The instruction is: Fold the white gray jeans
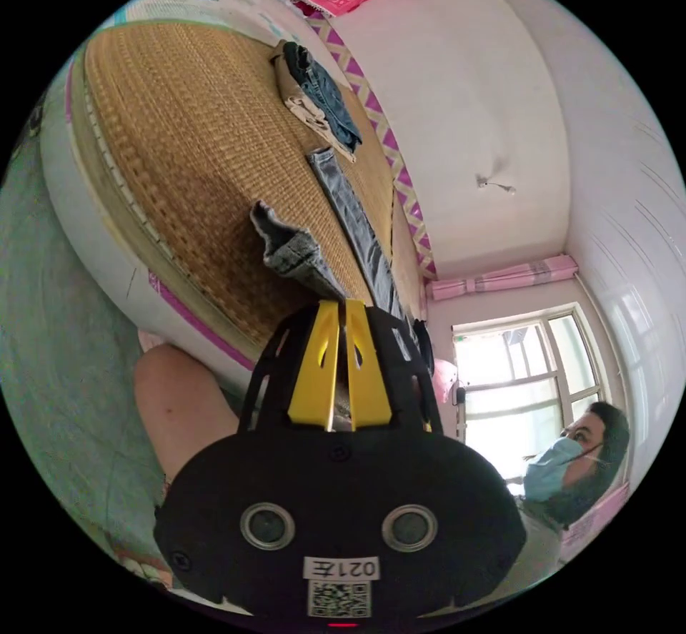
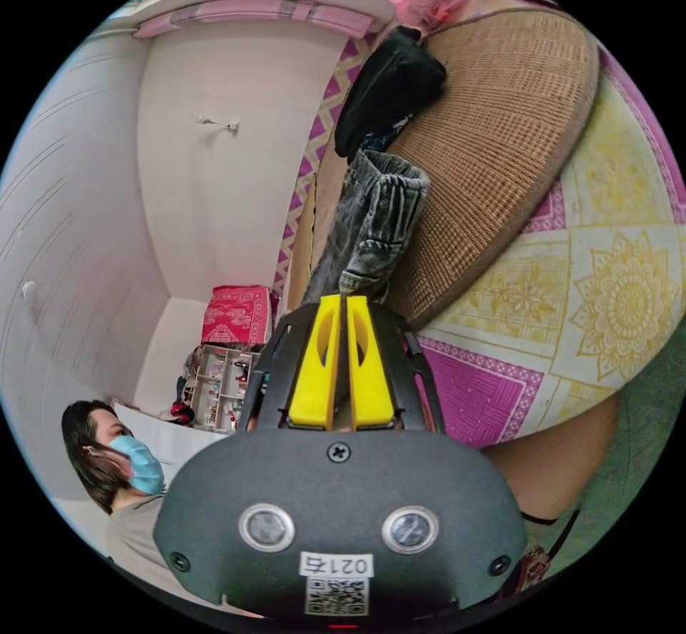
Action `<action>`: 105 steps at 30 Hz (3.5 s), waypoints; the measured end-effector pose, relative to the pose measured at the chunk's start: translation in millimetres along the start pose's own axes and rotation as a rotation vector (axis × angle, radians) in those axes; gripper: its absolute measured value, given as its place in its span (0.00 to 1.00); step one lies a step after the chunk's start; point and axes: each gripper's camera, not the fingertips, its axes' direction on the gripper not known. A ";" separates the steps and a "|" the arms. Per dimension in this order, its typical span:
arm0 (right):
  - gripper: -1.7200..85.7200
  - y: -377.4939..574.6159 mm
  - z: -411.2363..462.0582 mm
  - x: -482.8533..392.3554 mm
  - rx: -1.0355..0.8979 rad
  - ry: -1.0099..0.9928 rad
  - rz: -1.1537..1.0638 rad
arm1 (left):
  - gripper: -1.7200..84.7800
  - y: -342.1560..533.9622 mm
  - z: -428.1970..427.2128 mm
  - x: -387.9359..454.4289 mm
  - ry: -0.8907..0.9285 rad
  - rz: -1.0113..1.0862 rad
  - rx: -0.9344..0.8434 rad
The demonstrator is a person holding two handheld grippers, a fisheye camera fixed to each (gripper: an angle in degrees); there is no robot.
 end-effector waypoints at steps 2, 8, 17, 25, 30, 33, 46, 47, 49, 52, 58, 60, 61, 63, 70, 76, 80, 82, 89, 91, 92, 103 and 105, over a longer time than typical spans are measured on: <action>0.01 -20.3 11.5 -14.2 -0.016 -0.028 -0.023 | 0.01 -40.4 24.9 10.7 -0.058 -0.112 -0.053; 0.02 -116.4 86.1 -51.4 -0.045 -0.132 -0.041 | 0.01 -171.7 119.9 41.1 -0.118 -0.183 -0.122; 0.03 -292.3 298.5 -21.7 -0.057 0.030 0.020 | 0.01 -367.2 370.4 25.9 -0.244 -0.289 -0.177; 0.03 -313.1 365.0 -8.1 -0.085 0.022 0.006 | 0.01 -407.1 462.3 -22.5 -0.241 -0.269 -0.293; 0.03 -312.2 346.6 -25.0 -0.016 -0.022 -0.016 | 0.01 -405.2 478.9 -16.2 -0.212 -0.203 -0.307; 0.03 -308.2 366.2 -71.3 -0.123 0.007 -0.193 | 0.01 -400.8 500.0 -15.8 -0.256 -0.181 -0.314; 0.08 -168.0 680.3 -303.9 -0.533 0.744 -1.266 | 0.01 -247.8 583.9 206.8 -0.670 0.861 -0.081; 0.08 -158.4 700.7 -312.0 -0.552 0.773 -1.329 | 0.01 -236.4 591.9 217.3 -0.676 0.914 -0.070; 0.09 -148.9 727.6 -318.4 -0.605 0.797 -1.377 | 0.02 -224.7 599.9 229.4 -0.695 0.959 -0.059; 0.08 -144.7 764.8 -313.7 -0.651 0.884 -1.395 | 0.02 -210.0 594.8 242.1 -0.784 0.972 0.061; 0.09 -148.1 794.9 -326.9 -0.599 0.895 -1.359 | 0.04 -254.7 600.1 187.7 -0.891 0.799 -0.092; 0.08 -146.7 796.2 -336.4 -0.581 0.894 -1.350 | 0.04 -265.1 595.6 173.7 -0.847 0.768 -0.140; 0.08 -146.8 795.9 -338.6 -0.574 0.895 -1.345 | 0.05 -272.1 584.4 168.2 -0.785 0.738 -0.135; 0.08 -147.5 796.7 -342.0 -0.566 0.902 -1.324 | 0.05 -286.4 561.9 158.3 -0.649 0.686 -0.125; 0.08 -149.4 807.1 -346.0 -0.562 0.912 -1.308 | 0.04 -338.8 470.8 103.3 -0.624 0.453 0.071; 0.08 -165.7 801.3 -348.1 -0.553 0.862 -1.230 | 0.07 -302.2 501.5 135.7 -0.674 0.699 -0.067; 0.08 -165.7 798.1 -349.0 -0.540 0.875 -1.245 | 0.09 -284.3 518.7 124.6 -0.751 0.717 -0.163; 0.08 -166.0 796.4 -349.1 -0.535 0.882 -1.248 | 0.10 -281.0 518.0 118.8 -0.792 0.725 -0.170; 0.08 -178.2 782.8 -345.0 -0.532 0.871 -1.220 | 0.05 -312.2 531.9 77.9 -0.880 0.649 -0.247; 0.08 -181.4 778.2 -343.3 -0.530 0.868 -1.213 | 0.02 -317.5 511.7 92.0 -0.796 0.630 -0.204; 0.08 -182.8 775.5 -342.2 -0.531 0.870 -1.214 | 0.02 -320.5 498.8 103.9 -0.772 0.633 -0.197; 0.07 -207.2 737.5 -322.9 -0.537 0.828 -1.164 | 0.04 -370.3 483.4 45.4 -0.763 0.511 -0.344; 0.05 -207.6 726.9 -325.0 -0.535 0.845 -1.167 | 0.07 -373.6 469.6 44.4 -0.783 0.498 -0.339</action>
